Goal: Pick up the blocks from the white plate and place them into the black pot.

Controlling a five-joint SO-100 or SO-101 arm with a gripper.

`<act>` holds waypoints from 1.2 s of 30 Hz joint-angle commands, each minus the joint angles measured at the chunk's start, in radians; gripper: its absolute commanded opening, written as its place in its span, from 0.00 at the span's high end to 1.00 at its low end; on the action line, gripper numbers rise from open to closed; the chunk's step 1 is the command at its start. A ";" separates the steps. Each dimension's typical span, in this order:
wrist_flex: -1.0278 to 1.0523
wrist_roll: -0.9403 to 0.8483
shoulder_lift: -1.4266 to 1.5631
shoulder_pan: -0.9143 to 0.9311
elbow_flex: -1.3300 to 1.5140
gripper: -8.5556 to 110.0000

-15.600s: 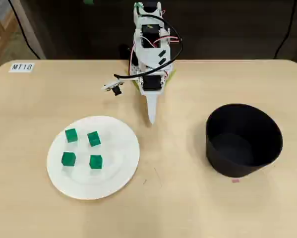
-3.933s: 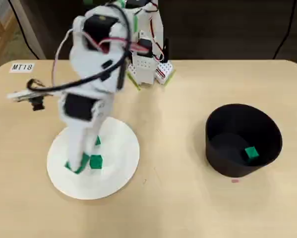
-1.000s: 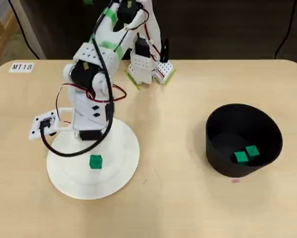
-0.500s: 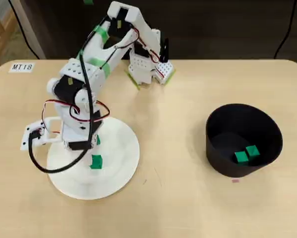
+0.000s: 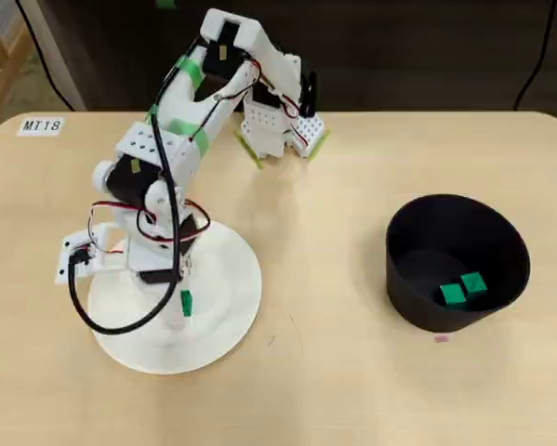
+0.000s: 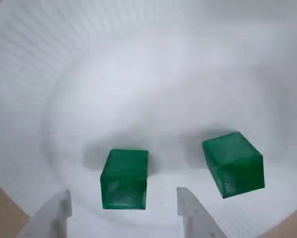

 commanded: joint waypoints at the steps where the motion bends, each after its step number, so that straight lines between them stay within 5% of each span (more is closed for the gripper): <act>1: 0.005 0.025 0.002 -0.009 -0.044 0.68; 7: -0.014 0.060 -0.012 -0.009 -0.046 0.72; 12: -0.037 0.129 -0.034 -0.011 -0.051 0.95; 19: -0.081 0.121 0.046 -0.031 -0.054 0.95; 28: -0.293 0.288 0.495 -0.095 -0.043 0.95; 36: -0.206 0.462 0.810 -0.400 0.178 0.95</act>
